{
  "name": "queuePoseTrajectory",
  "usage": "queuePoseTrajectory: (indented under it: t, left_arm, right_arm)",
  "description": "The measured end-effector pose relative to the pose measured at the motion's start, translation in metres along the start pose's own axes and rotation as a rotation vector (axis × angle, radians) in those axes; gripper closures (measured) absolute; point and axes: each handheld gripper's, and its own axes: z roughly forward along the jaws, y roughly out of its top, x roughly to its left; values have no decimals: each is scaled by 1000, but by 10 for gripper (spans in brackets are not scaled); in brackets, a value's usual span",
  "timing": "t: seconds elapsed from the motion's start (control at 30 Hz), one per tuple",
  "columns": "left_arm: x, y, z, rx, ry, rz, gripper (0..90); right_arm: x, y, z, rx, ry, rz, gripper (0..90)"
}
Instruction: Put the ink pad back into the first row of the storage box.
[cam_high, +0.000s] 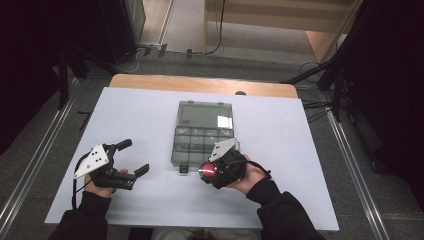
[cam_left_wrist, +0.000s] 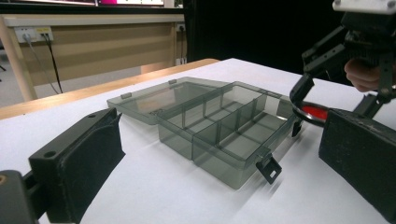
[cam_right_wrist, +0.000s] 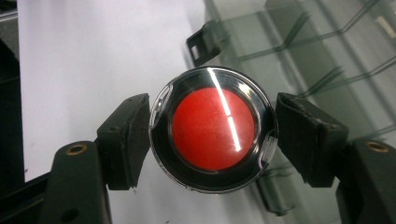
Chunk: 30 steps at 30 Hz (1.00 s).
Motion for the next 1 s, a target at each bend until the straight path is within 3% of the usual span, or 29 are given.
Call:
queuePoseTrajectory:
  t: [0.37, 0.63, 1.0]
  left_arm:
    - [0, 0, 0, -2, -1, -2, 0]
    - [0, 0, 0, 1, -3, 0, 0]
    - [0, 0, 0, -2, -4, -4, 0]
  right_arm:
    - [-18, 11, -6, -33, -31, 21, 309]
    - [-39, 16, 1, -35, -43, 76, 309]
    - [-61, 20, 10, -55, -103, 132, 309]
